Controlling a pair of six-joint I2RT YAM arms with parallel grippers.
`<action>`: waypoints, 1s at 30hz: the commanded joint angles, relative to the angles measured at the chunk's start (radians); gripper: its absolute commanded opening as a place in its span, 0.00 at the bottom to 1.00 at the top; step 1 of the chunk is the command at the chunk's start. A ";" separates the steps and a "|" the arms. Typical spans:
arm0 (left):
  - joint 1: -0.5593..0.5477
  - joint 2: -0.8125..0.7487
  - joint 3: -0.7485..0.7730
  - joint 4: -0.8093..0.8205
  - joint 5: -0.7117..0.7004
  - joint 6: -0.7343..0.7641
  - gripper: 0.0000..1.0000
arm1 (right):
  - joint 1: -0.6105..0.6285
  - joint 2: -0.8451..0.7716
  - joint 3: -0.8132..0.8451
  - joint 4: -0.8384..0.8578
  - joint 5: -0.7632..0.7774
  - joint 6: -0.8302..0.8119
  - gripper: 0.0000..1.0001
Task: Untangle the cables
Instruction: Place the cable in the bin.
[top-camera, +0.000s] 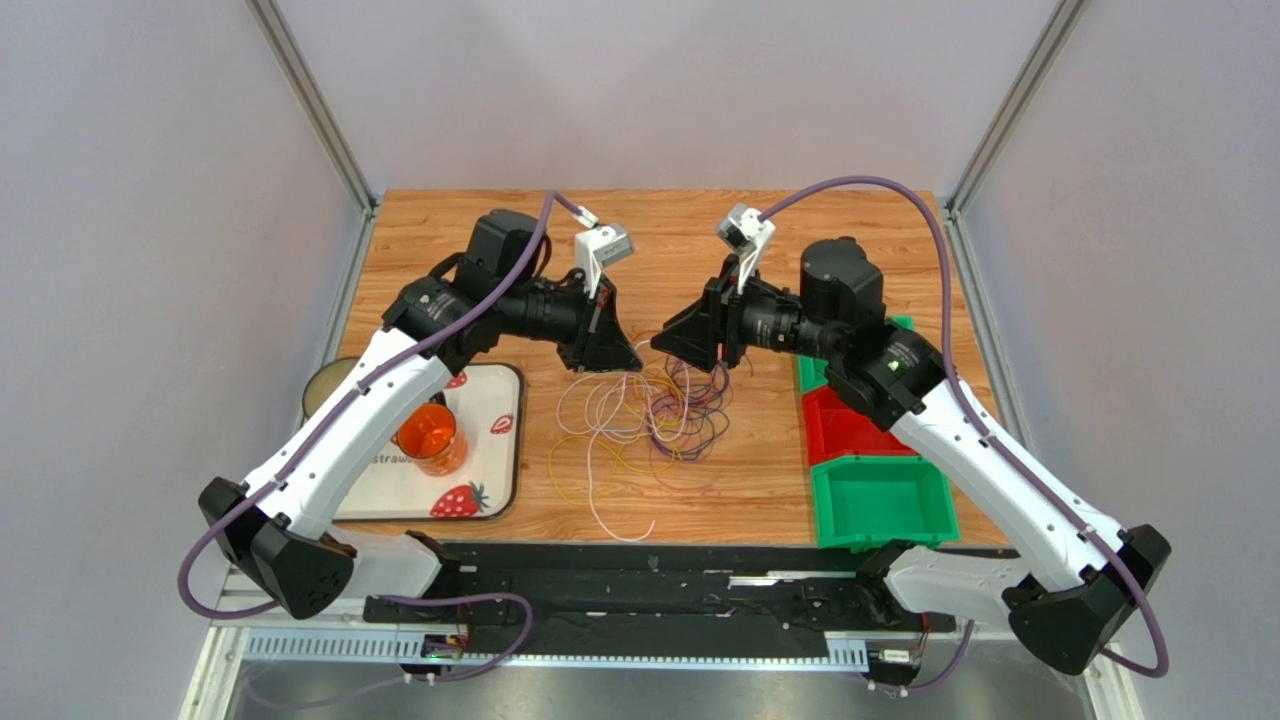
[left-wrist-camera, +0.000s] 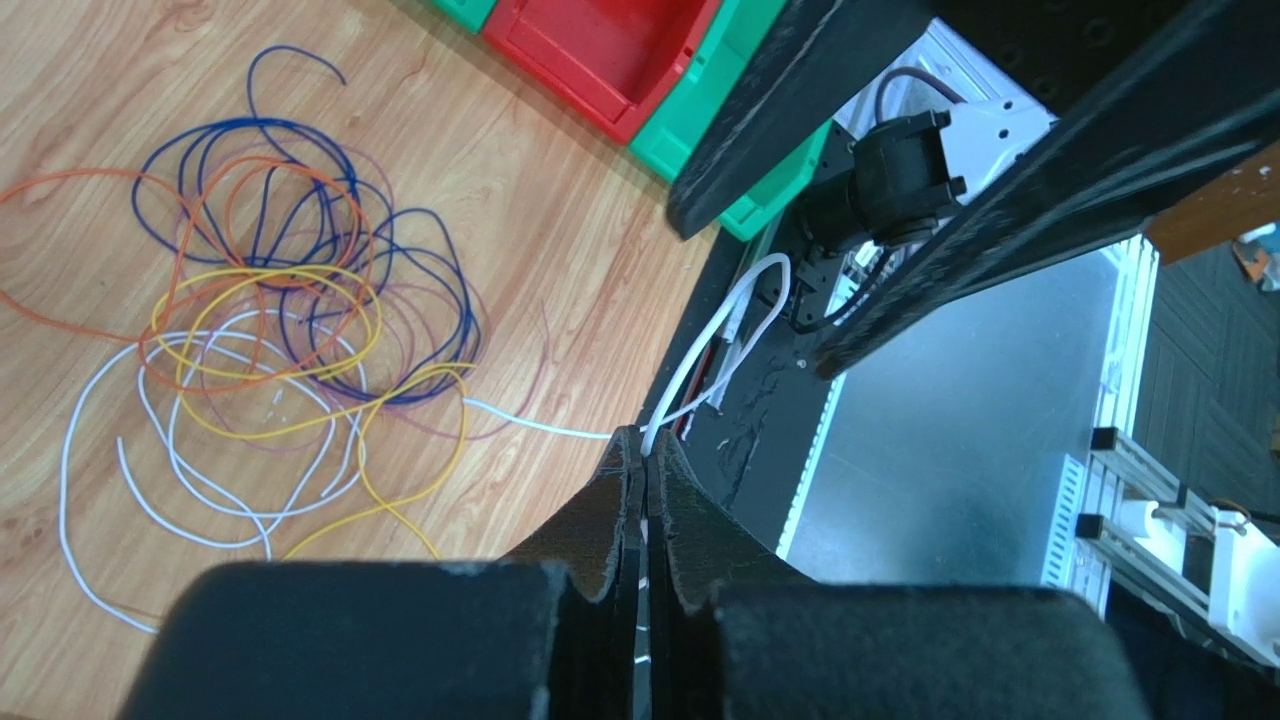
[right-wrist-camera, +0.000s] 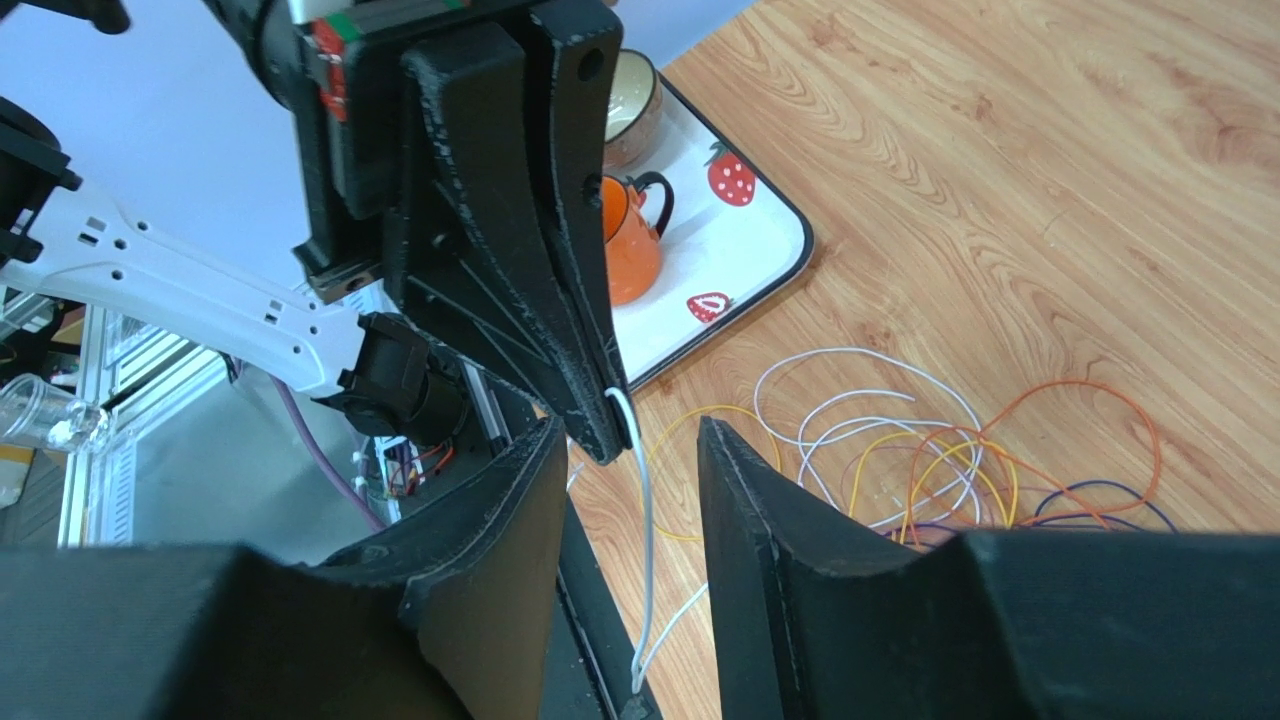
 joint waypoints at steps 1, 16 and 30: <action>-0.009 -0.042 -0.004 0.030 0.024 0.020 0.00 | 0.025 0.013 0.004 0.024 0.018 -0.004 0.39; -0.010 -0.057 -0.011 0.033 0.006 0.021 0.09 | 0.071 0.062 0.054 -0.014 0.071 -0.012 0.00; -0.010 -0.191 -0.056 -0.106 -0.600 -0.066 0.85 | 0.068 -0.051 0.163 -0.227 0.761 0.011 0.00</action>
